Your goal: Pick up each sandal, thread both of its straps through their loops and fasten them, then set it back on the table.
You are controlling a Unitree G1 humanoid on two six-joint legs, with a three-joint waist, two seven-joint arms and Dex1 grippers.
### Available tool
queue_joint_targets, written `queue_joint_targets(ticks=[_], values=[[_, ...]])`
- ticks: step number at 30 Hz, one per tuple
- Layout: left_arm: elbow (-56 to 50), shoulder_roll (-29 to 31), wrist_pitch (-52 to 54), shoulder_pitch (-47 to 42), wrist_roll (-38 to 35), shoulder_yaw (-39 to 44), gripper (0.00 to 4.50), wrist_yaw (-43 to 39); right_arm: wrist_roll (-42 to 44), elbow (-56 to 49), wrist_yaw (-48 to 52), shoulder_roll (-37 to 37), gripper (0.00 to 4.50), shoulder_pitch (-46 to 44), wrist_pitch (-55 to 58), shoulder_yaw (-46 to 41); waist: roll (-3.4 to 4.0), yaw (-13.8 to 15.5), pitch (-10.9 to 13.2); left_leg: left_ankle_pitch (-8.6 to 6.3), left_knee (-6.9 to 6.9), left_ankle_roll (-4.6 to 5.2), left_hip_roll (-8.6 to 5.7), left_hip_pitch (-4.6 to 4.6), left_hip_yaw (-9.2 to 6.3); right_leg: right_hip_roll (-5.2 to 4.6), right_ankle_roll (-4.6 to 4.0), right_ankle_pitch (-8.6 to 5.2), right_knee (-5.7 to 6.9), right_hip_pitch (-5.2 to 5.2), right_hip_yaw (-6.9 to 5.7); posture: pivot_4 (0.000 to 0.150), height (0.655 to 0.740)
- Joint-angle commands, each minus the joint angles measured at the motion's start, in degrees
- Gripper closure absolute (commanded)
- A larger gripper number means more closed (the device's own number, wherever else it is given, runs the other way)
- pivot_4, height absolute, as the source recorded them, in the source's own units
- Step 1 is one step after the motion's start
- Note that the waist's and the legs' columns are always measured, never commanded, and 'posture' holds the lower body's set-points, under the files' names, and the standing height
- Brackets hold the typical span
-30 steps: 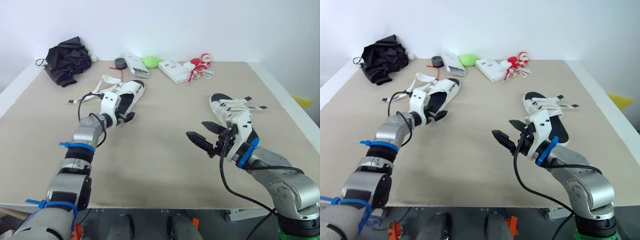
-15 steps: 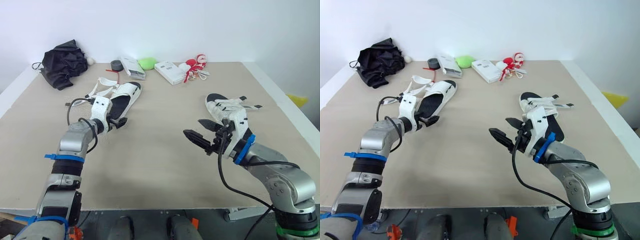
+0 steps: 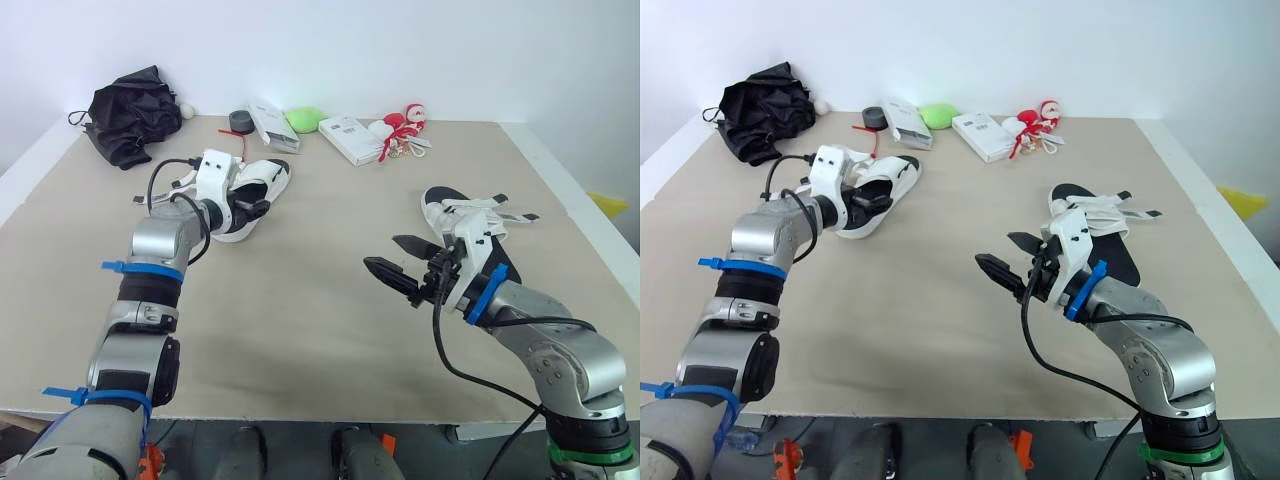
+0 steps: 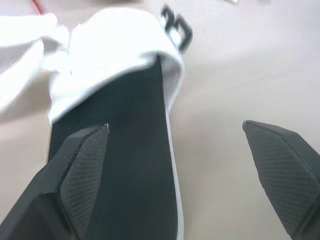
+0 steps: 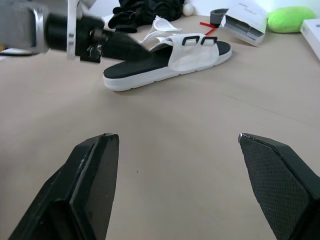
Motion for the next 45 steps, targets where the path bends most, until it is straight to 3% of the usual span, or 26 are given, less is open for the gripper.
queue_joint_targets(ticks=[1,15,26,37,43,45], values=[[2.1,-0.7,-2.6,-1.5,0.6,-0.9,0.08,-1.1,0.1,-0.6,0.3,0.1,0.38,-1.0,-1.4,-0.6,-0.01,0.0,0.0,0.00,0.00,0.00,-0.01,0.00,-0.01,0.00,0.01,-0.01,0.00,0.00,0.00,0.150,0.7400],[27.7,-7.4,-19.4,-10.1,4.8,-0.8,0.08,4.1,0.2,-0.8,0.4,-0.1,0.38,-0.9,-1.2,-1.0,-0.10,0.2,0.1,0.01,0.21,0.00,-0.12,-0.08,-0.20,0.00,0.06,0.02,0.00,0.11,-0.01,0.150,0.7400],[38.4,-10.1,-27.0,-16.2,7.5,-0.7,0.08,6.9,0.3,-0.3,0.5,-0.2,0.38,-1.2,-1.0,-1.1,-0.11,0.1,0.1,0.00,0.20,0.00,-0.19,-0.45,-0.37,0.03,0.15,-0.03,0.01,-0.17,-0.03,0.150,0.7400],[43.6,-11.3,-31.9,-17.3,9.2,1.2,0.08,15.2,0.0,-0.2,-0.1,-0.4,0.38,-0.7,-0.3,-1.0,-0.12,0.1,0.1,0.00,0.23,0.00,-0.22,-0.47,-0.38,0.02,0.16,-0.02,0.03,-0.17,-0.02,0.150,0.7400],[44.5,-12.1,-33.1,-17.0,9.8,2.0,2.60,17.0,0.0,0.0,0.0,-0.5,0.38,-0.6,0.0,-1.2,-0.12,0.1,0.1,0.00,0.23,0.00,-0.23,-0.47,-0.38,0.01,0.17,-0.02,0.03,-0.16,-0.03,0.150,0.7400],[44.7,-12.3,-33.4,-16.9,10.0,2.3,3.01,17.3,0.0,0.0,0.0,-0.5,0.38,-0.6,0.1,-1.2,-0.12,0.2,0.1,0.00,0.23,0.00,-0.23,-0.47,-0.38,0.01,0.17,-0.02,0.03,-0.16,-0.03,0.150,0.7400]])
